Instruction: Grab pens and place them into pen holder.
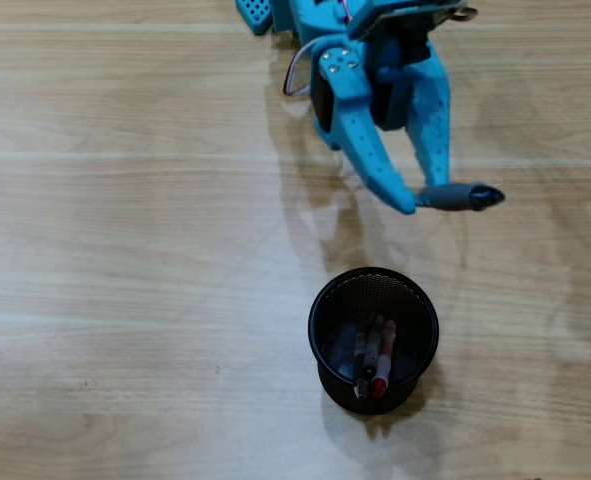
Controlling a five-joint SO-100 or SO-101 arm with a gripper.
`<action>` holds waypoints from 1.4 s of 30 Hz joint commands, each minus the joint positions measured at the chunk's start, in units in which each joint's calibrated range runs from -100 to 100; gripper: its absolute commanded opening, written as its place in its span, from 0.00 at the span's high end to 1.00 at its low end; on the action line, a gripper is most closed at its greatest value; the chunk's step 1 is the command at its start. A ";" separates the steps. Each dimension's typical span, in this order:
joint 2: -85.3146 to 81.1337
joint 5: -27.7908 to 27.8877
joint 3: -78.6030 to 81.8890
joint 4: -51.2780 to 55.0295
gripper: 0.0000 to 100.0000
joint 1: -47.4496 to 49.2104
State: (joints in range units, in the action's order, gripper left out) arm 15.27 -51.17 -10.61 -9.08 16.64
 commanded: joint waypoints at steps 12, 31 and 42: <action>-0.19 0.29 19.31 -29.44 0.98 -2.44; 21.48 -1.59 2.00 -29.44 0.98 -1.07; 23.67 -1.79 1.01 -29.53 0.84 -1.17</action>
State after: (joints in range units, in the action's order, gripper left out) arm 39.61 -52.68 -5.99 -37.46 15.29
